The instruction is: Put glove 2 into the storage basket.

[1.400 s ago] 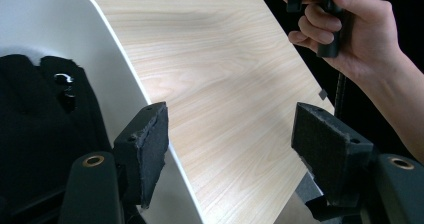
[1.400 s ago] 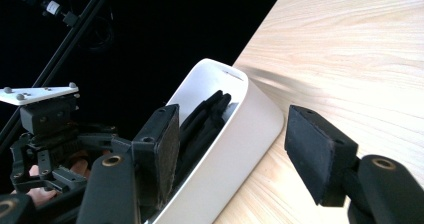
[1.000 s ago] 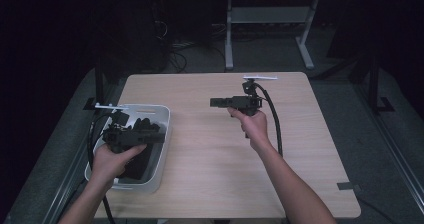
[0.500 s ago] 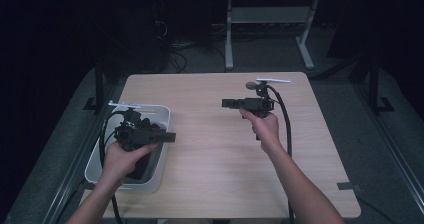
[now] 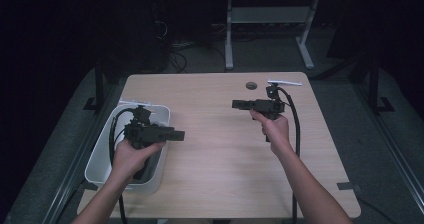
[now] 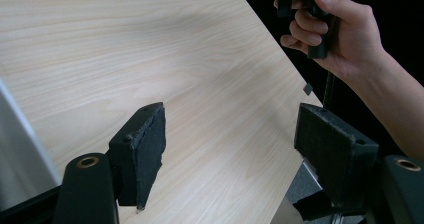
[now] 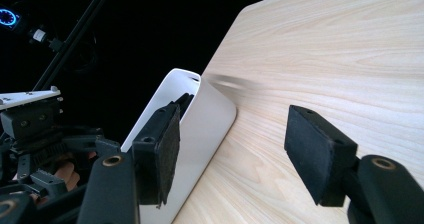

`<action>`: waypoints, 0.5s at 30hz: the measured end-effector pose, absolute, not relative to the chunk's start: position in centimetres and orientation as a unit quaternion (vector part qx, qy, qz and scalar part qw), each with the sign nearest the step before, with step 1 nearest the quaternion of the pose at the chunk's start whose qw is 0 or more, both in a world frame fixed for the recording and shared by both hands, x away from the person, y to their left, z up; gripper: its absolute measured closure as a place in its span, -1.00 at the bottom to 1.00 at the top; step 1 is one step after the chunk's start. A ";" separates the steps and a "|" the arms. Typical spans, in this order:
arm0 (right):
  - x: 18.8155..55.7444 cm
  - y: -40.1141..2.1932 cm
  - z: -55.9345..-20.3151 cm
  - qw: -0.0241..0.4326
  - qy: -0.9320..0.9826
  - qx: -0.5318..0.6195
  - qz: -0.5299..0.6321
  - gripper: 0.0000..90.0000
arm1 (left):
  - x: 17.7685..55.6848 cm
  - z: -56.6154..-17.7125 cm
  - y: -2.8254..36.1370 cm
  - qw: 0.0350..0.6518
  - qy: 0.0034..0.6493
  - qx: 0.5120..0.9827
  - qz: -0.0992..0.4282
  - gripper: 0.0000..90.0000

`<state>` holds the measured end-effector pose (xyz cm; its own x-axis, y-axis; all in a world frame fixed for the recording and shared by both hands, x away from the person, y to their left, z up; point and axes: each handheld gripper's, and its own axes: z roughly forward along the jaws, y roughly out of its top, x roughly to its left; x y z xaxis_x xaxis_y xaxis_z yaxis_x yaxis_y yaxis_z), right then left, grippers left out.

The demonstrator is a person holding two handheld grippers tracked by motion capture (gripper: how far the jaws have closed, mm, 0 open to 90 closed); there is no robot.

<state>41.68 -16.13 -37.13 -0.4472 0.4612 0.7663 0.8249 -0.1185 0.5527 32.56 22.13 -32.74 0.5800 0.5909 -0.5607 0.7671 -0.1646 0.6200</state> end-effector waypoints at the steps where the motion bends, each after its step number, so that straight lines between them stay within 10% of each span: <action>1: 41.6 -16.3 -37.2 0.163 -0.643 -0.501 -0.555 -0.14 | 32.6 -32.7 22.1 0.465 0.448 0.757 -0.095 -0.37; 15: 40.9 -18.6 -38.3 0.163 -0.634 -0.513 -0.555 -0.16 | 32.9 -33.0 20.4 0.467 0.438 0.761 -0.102 -0.38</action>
<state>40.93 -18.64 -38.27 -0.4207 0.4704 0.7757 0.8314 -0.1422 0.5372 32.91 20.42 -33.03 0.5954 0.5714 -0.5647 0.7622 -0.1795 0.6220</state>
